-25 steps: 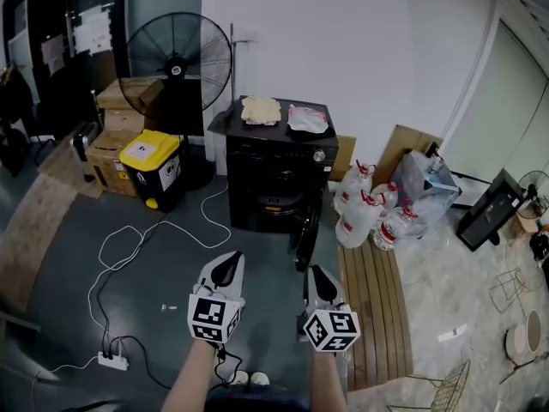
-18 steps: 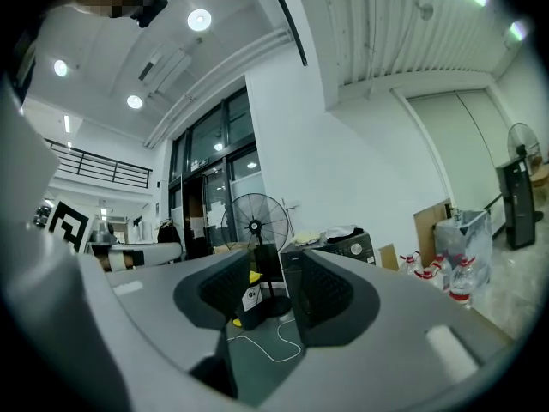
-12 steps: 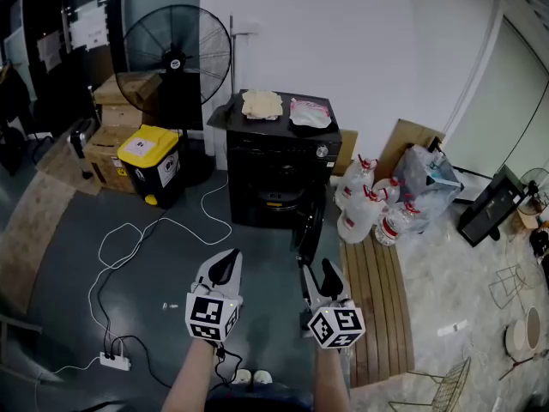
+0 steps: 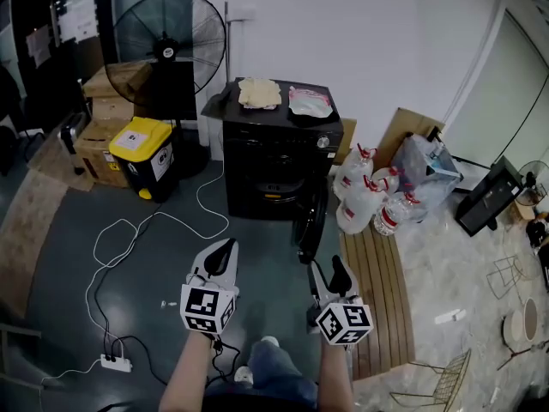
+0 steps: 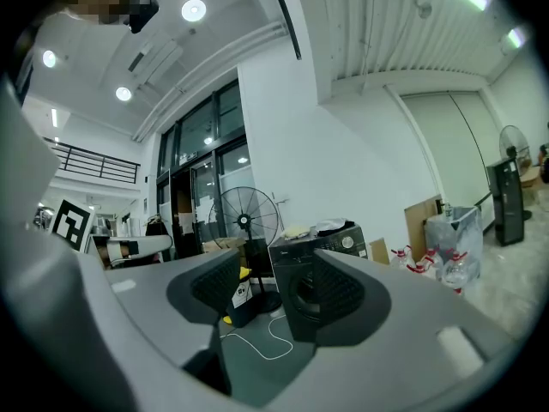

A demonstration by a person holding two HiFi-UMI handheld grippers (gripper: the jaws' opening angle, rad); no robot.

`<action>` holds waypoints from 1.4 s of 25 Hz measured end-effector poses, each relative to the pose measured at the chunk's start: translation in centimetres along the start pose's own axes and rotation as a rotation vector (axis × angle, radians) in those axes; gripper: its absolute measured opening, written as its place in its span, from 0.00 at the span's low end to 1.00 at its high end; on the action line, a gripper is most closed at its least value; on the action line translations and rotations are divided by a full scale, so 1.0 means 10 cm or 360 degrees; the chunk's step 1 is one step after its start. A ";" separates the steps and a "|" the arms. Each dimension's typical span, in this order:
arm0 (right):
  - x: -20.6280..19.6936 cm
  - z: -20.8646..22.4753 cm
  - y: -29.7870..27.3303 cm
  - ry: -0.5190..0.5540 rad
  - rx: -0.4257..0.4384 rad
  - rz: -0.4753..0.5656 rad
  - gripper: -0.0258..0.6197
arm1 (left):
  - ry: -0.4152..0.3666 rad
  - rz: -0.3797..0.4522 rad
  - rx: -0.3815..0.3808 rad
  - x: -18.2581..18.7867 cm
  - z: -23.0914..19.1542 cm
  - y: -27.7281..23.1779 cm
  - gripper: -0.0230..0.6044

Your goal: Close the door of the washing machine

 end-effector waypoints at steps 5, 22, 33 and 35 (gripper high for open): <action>-0.10 0.26 -0.38 -0.0001 -0.0025 -0.0035 0.45 | 0.0020 -0.0041 -0.0008 -0.18 -0.17 -0.44 0.05; 0.02 1.92 -2.97 -0.0045 -0.0037 -0.0146 0.46 | -0.0003 -0.0091 0.0053 -0.16 -1.06 -3.19 0.05; -0.16 2.29 -3.67 -0.0097 -0.0067 -0.0267 0.46 | 0.0002 -0.0150 0.0122 -0.11 -1.49 -3.84 0.05; -0.24 2.39 -3.70 -0.0114 -0.0105 -0.0302 0.46 | 0.0003 -0.0165 0.0112 -0.14 -1.53 -3.95 0.05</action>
Point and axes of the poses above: the fingertips, and each gripper's own axes: y backward along the fingers, z to its right, x out of its top, the point moved 1 cm from there along y, backward along the fingers, and after that the axes turned 2 degrees about -z, right-handed, at the moved point
